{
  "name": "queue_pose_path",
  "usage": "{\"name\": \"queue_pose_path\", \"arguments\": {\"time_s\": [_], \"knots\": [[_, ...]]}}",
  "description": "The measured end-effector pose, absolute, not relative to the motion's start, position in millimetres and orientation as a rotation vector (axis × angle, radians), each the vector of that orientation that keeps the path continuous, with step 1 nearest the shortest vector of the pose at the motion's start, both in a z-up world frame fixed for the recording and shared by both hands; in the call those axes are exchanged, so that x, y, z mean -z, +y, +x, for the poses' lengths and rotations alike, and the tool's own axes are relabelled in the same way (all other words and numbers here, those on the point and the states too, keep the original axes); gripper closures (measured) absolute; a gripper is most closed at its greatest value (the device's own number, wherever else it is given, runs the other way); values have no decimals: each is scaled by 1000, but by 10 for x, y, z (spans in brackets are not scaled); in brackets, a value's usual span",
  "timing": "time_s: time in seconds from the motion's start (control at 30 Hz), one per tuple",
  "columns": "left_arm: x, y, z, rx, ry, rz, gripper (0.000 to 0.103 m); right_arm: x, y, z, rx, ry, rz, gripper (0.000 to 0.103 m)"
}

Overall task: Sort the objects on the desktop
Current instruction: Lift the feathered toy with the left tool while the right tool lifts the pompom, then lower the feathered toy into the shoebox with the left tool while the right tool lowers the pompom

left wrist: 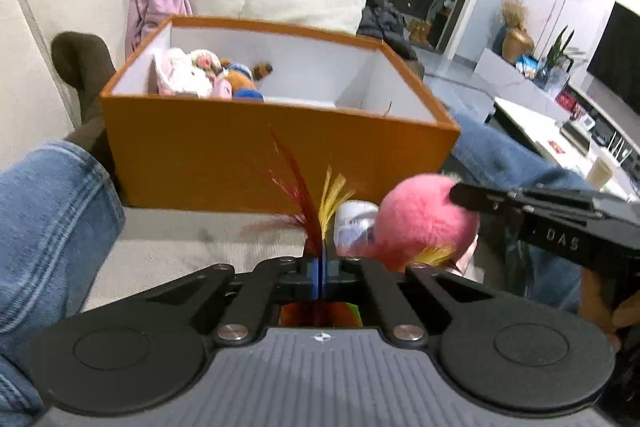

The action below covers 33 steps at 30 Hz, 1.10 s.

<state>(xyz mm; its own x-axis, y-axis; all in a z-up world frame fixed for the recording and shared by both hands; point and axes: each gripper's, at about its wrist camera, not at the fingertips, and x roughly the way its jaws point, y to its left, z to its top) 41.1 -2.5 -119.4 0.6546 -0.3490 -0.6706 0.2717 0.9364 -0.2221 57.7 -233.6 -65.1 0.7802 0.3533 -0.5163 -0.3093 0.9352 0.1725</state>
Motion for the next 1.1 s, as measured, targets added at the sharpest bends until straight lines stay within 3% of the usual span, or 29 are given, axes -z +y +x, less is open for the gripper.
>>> {"name": "queue_pose_path", "arguments": {"time_s": [0.47,0.77,1.1], "knots": [[272,120,605,373,625,-129,102,-12,-2374,655,-476,437,130,103],[-115,170,992,333,537,-126,103,-422,-2363,1151,-478,347,105,103],[-40,142,1498,323,546,-157,103,-125,-2171,2050,-459,480,95,103]]}}
